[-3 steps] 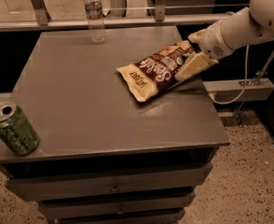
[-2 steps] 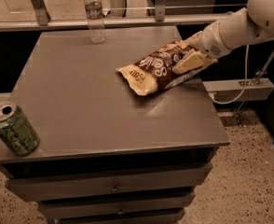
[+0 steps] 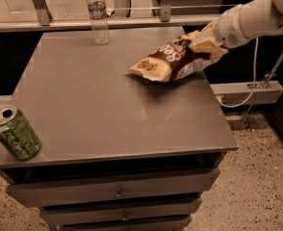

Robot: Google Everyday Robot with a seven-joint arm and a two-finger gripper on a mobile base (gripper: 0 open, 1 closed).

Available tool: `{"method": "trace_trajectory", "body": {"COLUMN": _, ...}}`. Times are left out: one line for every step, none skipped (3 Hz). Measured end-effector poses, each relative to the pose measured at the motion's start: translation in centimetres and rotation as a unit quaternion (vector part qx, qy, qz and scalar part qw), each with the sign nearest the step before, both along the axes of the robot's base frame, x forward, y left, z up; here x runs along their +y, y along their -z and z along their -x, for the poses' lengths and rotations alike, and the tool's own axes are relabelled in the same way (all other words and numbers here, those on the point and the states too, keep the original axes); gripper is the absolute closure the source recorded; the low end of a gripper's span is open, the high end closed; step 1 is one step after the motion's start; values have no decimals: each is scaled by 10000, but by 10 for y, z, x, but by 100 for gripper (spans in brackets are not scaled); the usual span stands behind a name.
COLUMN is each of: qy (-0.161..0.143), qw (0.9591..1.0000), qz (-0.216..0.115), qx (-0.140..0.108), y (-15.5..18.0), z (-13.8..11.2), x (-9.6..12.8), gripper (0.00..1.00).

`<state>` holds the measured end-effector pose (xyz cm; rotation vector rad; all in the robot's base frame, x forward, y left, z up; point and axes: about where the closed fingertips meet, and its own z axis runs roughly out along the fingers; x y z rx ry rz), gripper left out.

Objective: Move brown chip bag near water bottle

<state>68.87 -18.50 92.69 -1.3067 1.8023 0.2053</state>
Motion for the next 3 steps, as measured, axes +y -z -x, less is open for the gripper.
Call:
{"method": "trace_trajectory", "body": {"qy": 219, "qw": 9984, "qz": -67, "qx": -512, "y": -48, "z": -3, "x": -23, "gripper": 100}}
{"method": "trace_trajectory", "body": {"qy": 219, "qw": 9984, "qz": -67, "qx": -512, "y": -48, "z": -3, "x": -23, "gripper": 100}}
{"method": "trace_trajectory", "body": {"qy": 395, "qw": 9960, "qz": -276, "qx": -752, "y": -57, "z": -29, "x": -21, "gripper": 100}}
